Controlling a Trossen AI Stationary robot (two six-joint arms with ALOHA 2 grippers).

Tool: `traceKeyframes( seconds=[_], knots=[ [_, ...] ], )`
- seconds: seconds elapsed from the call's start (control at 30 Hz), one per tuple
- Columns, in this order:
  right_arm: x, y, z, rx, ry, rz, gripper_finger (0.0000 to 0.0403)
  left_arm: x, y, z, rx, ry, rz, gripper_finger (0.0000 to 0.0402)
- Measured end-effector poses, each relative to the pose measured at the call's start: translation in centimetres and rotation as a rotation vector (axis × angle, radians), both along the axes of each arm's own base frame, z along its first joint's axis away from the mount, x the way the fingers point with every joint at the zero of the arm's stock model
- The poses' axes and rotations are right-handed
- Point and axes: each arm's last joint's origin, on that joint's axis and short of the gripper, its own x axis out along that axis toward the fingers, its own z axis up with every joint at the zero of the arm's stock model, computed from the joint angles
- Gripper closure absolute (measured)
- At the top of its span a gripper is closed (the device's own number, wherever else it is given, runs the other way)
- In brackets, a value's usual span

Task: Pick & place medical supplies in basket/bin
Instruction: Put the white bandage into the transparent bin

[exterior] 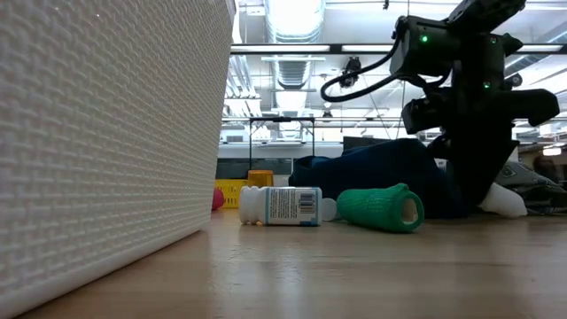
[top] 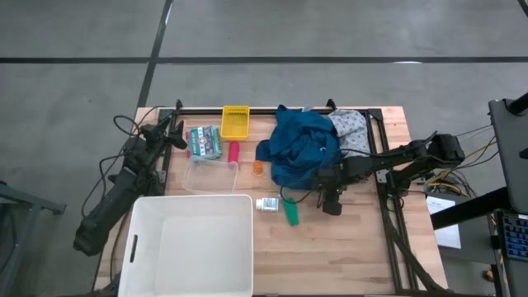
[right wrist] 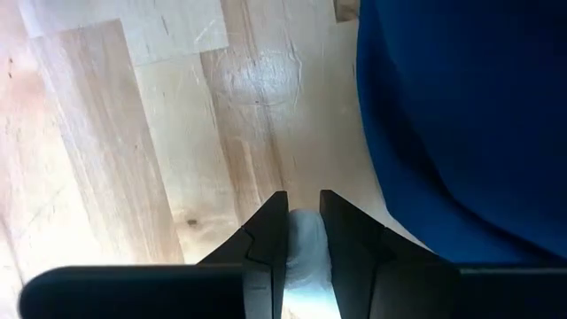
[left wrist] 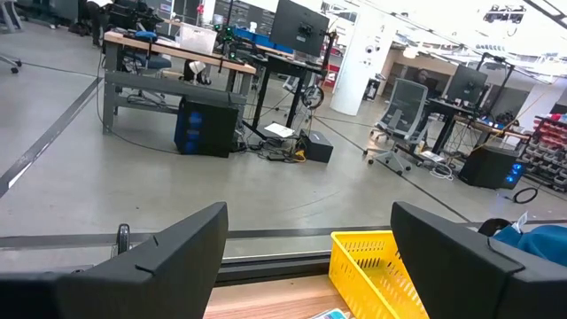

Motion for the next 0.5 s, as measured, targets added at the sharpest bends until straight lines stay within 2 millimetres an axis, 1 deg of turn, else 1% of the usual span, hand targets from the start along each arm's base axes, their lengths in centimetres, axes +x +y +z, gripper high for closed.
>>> traceKeyframes(
  seconds=[0.2,0.5],
  knots=[
    [0.4,0.1,0.5,0.042,-0.025,0.029,0.0344,0.0,0.0,0.0,0.0,0.0,0.0,0.008],
    [1.9,0.3,2.4,0.062,-0.11,0.075,0.0344,0.0,0.0,0.0,0.0,0.0,0.001,0.008]
  ],
)
